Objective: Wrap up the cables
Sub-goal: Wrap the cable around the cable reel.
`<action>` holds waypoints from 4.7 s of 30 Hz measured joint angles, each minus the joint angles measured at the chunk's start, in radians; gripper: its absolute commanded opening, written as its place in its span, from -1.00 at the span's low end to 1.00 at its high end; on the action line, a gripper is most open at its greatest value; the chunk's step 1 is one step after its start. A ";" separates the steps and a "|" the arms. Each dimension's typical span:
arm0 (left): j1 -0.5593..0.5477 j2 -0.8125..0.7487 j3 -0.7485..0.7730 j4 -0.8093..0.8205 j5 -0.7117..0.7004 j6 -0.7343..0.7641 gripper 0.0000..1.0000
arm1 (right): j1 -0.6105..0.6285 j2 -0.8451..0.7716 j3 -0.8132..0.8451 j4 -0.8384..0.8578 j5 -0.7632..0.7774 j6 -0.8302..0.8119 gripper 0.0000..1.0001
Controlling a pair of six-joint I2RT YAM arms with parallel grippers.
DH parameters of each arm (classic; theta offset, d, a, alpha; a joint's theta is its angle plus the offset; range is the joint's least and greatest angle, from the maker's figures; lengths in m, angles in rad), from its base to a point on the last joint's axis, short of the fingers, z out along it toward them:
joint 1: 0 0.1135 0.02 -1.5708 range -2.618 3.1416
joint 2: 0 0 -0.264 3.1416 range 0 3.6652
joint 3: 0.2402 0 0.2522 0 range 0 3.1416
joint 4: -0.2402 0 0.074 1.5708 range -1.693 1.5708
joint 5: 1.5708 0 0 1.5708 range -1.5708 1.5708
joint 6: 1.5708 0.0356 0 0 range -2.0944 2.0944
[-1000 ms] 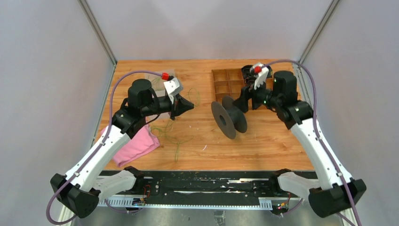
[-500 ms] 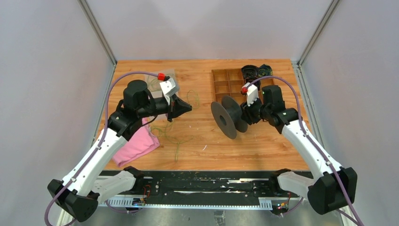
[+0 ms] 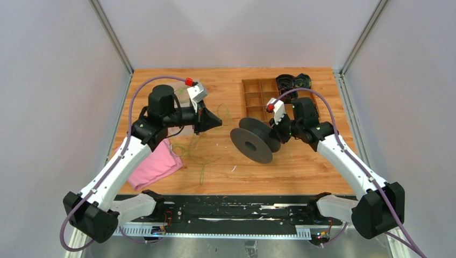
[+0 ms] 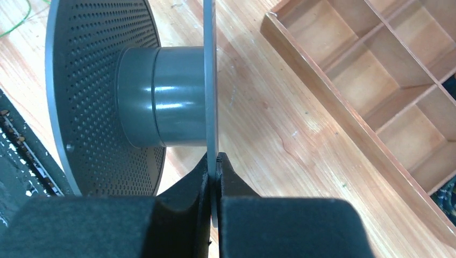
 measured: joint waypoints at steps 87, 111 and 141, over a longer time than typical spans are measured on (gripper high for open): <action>-0.040 0.618 0.029 0.600 0.004 -1.413 -0.99 | 0.203 -0.051 -0.262 0.689 0.217 0.092 -0.04; -0.040 0.628 0.011 0.652 0.007 -1.464 -0.99 | 0.203 0.008 -0.264 0.808 0.221 0.041 -0.14; -0.040 0.657 0.011 0.686 0.018 -1.505 -0.99 | 0.225 0.048 -0.307 0.909 0.246 0.014 -0.10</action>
